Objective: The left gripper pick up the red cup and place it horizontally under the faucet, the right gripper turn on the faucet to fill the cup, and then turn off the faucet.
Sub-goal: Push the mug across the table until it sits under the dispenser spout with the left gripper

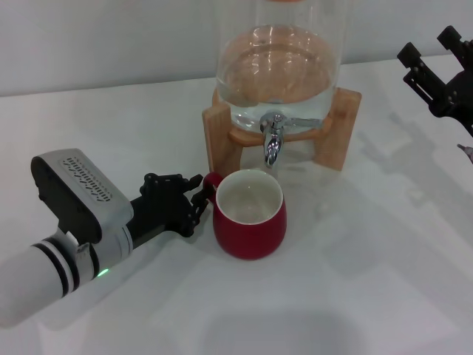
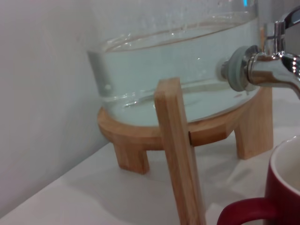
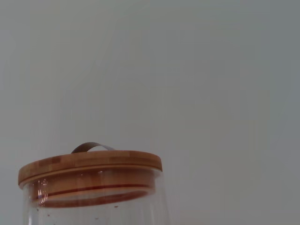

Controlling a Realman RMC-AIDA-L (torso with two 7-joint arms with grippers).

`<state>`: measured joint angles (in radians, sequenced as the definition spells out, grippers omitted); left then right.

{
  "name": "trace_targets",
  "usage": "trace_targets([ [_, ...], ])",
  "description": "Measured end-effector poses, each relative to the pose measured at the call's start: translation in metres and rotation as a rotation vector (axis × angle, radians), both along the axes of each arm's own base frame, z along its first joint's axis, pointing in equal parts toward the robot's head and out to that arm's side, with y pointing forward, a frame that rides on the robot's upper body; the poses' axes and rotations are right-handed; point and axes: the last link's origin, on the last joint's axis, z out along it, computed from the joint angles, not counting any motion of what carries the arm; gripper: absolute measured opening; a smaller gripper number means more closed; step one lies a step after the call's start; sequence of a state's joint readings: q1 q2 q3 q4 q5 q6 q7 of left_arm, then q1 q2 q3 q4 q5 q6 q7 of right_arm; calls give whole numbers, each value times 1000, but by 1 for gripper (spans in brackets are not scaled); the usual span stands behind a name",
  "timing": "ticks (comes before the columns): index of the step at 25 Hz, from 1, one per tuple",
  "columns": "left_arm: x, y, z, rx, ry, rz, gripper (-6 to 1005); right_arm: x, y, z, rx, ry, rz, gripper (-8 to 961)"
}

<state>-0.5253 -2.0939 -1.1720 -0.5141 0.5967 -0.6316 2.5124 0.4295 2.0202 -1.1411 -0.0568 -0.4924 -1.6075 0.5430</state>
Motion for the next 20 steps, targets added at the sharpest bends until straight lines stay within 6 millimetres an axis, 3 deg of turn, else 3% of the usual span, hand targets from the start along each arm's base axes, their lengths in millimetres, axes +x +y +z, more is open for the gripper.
trace_targets([
  [20, 3, -8, 3, 36, 8, -8, 207, 3, -4, 1, 3, 1, -4, 827],
])
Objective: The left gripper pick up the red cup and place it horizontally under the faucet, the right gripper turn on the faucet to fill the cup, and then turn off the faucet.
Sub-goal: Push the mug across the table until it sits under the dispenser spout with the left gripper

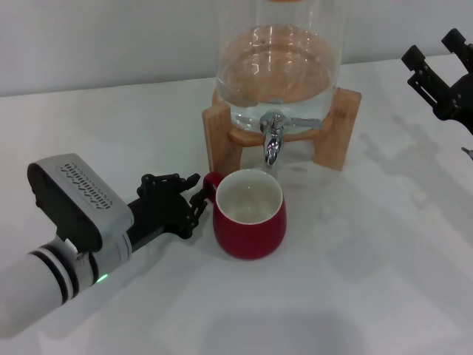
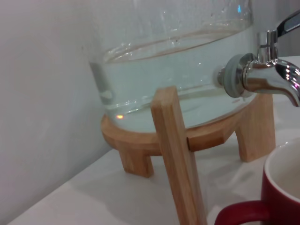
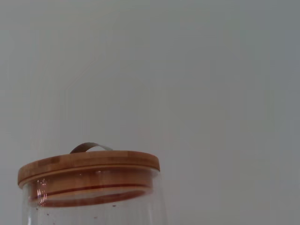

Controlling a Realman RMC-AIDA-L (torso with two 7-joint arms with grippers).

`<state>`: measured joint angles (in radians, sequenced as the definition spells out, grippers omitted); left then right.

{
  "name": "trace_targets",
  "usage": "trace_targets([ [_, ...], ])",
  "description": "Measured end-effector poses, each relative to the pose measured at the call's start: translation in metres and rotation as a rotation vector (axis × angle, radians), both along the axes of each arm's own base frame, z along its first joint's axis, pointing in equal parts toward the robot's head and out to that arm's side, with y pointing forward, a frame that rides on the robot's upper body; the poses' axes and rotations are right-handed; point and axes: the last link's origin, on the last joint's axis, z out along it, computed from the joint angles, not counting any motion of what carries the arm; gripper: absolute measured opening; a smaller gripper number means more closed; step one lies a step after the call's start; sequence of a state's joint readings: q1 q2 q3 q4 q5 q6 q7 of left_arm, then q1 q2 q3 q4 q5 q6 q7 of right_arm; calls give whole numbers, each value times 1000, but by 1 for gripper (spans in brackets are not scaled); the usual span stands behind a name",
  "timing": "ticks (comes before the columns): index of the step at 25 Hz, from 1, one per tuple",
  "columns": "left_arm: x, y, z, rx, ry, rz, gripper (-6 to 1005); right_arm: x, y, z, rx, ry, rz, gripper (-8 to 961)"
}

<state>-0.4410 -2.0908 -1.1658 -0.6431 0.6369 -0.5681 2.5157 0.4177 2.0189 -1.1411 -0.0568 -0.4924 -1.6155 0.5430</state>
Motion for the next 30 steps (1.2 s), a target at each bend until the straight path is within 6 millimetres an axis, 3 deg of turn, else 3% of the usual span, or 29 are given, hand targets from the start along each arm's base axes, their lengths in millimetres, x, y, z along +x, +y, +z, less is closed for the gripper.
trace_targets([
  [11, -7, -5, 2, 8, -7, 23, 213, 0, -1, 0, 1, 0, -1, 827],
  [30, -12, 3, 10, 55, 19, 42, 216, 2, 0, 0, -1, -3, -7, 827],
])
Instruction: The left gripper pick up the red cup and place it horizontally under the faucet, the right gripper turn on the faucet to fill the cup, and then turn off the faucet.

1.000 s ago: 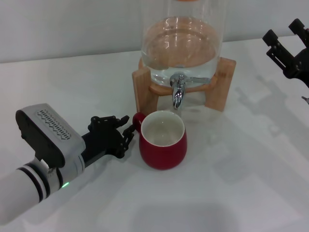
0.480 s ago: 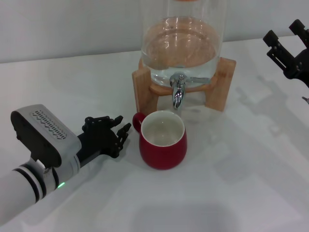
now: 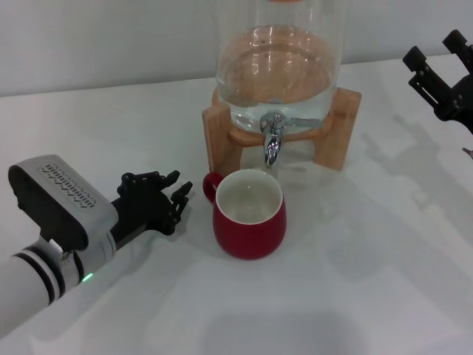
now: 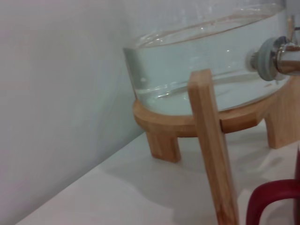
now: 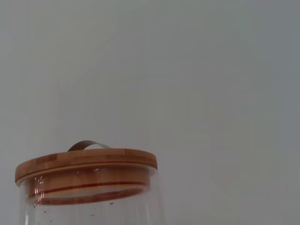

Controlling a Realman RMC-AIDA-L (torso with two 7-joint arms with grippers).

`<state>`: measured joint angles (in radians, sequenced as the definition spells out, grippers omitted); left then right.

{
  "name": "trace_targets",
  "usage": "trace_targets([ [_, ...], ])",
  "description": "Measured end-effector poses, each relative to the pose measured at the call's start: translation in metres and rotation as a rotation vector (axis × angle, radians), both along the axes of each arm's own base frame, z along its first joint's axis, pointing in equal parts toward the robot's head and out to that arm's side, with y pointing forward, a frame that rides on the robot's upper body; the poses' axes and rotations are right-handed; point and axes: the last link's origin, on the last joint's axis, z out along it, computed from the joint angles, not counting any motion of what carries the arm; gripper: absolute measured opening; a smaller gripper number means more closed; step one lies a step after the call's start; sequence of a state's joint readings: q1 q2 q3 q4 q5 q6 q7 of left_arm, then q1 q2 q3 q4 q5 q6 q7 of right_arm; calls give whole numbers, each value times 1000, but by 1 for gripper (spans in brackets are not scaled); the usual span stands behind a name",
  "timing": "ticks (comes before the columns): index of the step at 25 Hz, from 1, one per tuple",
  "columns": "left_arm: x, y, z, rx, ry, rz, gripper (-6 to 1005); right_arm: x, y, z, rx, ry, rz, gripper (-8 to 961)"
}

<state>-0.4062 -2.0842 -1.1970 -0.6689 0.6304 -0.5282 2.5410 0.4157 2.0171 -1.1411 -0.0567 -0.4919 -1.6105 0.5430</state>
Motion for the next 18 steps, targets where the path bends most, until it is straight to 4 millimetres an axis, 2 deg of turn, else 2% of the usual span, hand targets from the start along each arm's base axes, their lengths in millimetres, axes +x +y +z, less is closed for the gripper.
trace_targets([
  [18, -26, 7, 27, 121, -21, 101, 217, -1, 1, 1, 2, 0, 3, 828],
])
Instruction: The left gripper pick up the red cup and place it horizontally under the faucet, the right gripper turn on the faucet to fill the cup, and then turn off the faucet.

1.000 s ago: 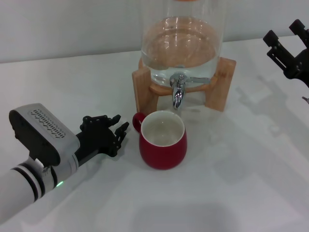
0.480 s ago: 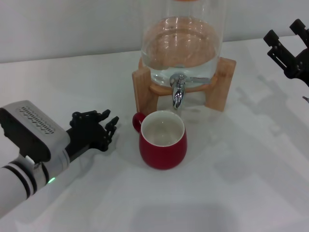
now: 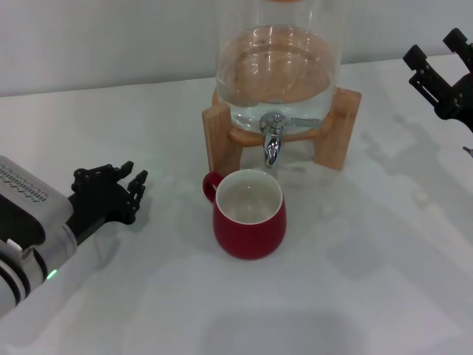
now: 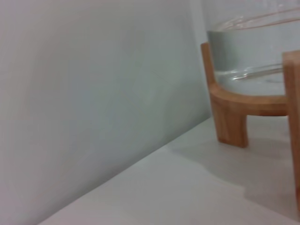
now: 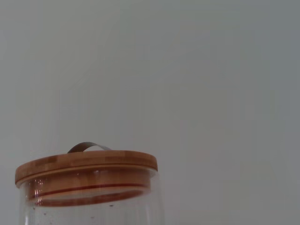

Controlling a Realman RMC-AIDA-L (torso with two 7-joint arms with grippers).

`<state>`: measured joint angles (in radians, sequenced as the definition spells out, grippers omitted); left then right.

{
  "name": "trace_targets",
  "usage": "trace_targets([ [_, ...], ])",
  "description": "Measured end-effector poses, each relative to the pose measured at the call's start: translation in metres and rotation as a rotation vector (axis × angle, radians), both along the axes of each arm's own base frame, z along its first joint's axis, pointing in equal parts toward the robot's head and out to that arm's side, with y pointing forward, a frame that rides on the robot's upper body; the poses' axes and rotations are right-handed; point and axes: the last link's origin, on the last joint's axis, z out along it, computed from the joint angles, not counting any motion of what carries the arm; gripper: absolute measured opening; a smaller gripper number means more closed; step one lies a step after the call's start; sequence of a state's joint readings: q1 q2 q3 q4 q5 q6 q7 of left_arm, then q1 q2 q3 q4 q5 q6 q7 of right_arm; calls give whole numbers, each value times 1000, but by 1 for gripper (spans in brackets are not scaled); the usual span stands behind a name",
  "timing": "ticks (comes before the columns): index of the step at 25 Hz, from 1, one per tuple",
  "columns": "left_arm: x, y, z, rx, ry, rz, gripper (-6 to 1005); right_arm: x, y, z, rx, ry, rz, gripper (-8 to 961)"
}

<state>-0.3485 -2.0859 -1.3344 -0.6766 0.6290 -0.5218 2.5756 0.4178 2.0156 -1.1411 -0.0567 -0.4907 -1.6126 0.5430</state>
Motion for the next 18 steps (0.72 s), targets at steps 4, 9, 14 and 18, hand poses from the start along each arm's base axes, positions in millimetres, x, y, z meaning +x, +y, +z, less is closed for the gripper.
trace_targets([
  [4, -3, 2, 5, 23, 3, 5, 217, -1, 1, 0, 0, 0, 0, 828],
  [9, -2, 6, 10, 45, 12, -3, 217, 0, 2, 0, 3, 1, -3, 828],
  [14, -2, 11, 21, 93, -28, -7, 217, 0, 2, 0, 3, 1, -4, 828],
  [18, -4, 10, 38, 157, -134, -12, 218, 0, 2, 1, 3, 0, -4, 828],
])
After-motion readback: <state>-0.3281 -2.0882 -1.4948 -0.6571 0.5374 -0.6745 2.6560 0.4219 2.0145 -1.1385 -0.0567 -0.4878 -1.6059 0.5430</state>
